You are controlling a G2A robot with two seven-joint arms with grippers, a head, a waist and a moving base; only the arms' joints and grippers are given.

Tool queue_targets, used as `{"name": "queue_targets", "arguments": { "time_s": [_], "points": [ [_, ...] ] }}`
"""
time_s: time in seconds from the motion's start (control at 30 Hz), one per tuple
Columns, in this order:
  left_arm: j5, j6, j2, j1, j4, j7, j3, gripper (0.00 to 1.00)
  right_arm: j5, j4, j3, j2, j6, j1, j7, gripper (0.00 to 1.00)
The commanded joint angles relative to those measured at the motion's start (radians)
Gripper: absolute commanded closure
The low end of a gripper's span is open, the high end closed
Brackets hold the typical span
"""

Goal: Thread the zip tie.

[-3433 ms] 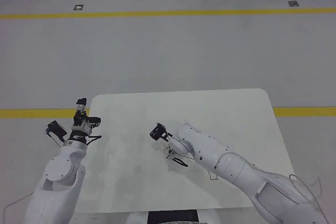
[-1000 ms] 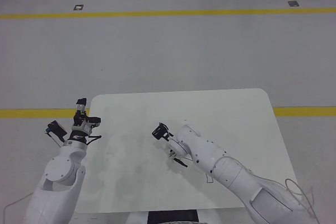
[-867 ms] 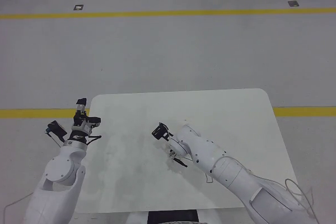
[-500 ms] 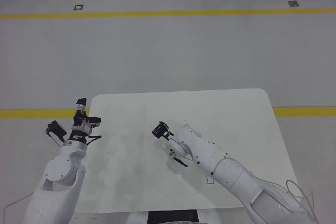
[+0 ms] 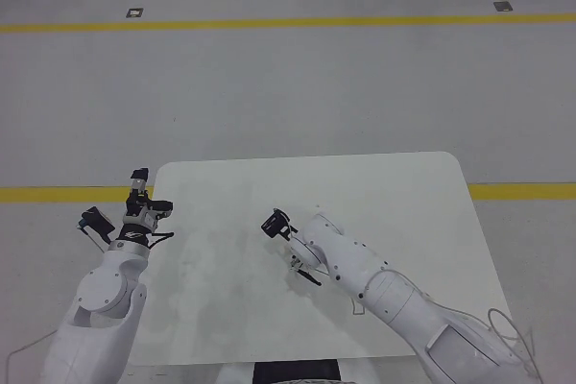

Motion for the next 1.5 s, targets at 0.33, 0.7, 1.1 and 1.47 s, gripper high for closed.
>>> {"name": "queue_targets", "arguments": {
  "time_s": [0.33,0.7,1.1,1.47],
  "points": [
    [0.0,0.0,0.0,0.0,0.0,0.0,0.0,0.0,0.022,0.055,0.007,-0.019,-0.008,0.011,-0.001,1.0],
    [0.0,0.0,0.0,0.0,0.0,0.0,0.0,0.0,0.012,0.02,0.028,-0.023,-0.007,0.013,0.042,1.0],
    [0.0,0.0,0.0,0.0,0.0,0.0,0.0,0.0,0.027,-0.109,0.092,0.004,-0.065,-0.037,0.088,1.0],
    [0.0,0.0,0.0,0.0,0.0,0.0,0.0,0.0,0.249,-0.348,0.309,0.077,-0.174,-0.155,0.086,1.0]
  ]
}}
